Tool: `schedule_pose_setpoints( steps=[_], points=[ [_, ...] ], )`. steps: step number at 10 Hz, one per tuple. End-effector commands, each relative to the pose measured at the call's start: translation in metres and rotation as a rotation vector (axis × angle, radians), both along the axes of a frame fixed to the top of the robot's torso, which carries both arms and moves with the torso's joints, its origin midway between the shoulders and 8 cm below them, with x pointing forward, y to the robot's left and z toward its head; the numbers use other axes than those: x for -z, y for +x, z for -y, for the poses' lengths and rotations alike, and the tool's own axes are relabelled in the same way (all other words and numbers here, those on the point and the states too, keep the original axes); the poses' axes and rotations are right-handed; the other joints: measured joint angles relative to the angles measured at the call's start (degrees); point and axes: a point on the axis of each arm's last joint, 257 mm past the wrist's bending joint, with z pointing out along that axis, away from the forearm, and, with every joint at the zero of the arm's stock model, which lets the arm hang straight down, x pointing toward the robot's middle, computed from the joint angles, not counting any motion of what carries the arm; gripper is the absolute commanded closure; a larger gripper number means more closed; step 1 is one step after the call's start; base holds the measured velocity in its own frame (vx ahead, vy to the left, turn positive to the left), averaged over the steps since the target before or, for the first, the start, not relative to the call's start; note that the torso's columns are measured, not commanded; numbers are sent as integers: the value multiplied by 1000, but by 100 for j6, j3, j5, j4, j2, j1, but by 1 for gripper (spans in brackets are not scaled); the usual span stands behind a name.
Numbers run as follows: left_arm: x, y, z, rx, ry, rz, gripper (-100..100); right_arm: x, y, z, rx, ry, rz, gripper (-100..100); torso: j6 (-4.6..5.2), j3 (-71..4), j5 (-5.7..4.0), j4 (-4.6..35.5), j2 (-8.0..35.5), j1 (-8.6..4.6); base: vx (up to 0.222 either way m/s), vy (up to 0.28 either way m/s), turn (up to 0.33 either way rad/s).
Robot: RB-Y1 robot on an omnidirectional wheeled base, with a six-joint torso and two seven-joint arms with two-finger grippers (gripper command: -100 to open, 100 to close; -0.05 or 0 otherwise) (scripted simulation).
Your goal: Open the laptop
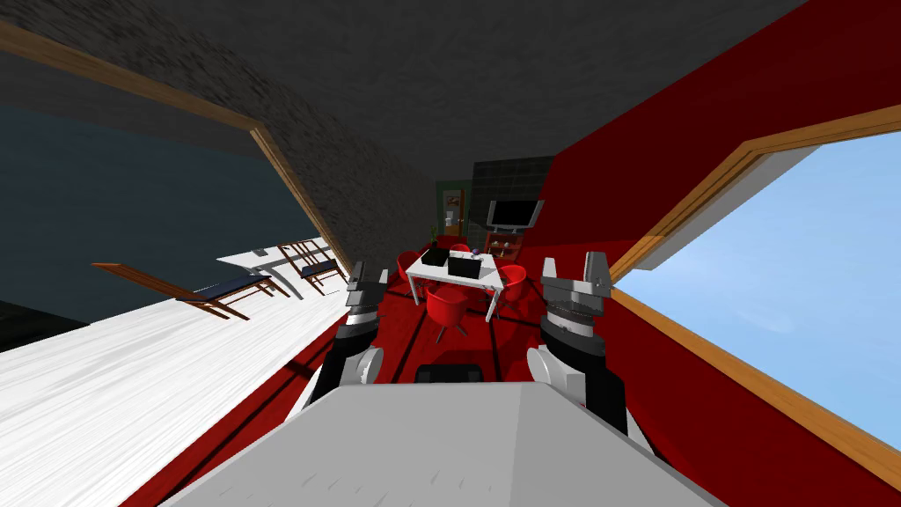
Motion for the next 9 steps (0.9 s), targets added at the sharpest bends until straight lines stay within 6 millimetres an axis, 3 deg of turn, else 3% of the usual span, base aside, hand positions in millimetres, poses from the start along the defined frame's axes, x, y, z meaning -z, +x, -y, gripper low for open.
schedule_pose_setpoints(
  steps=[1,9],
  points=[
    [0,0,0,0,0,0,0,0,0,0,0,0,0,0,0,-467,0,235,232,0,0,0,0],
    [0,0,0,0,0,0,0,0,0,0,0,0,0,0,0,-7073,0,3537,3539,0,0,0,0]
  ],
)
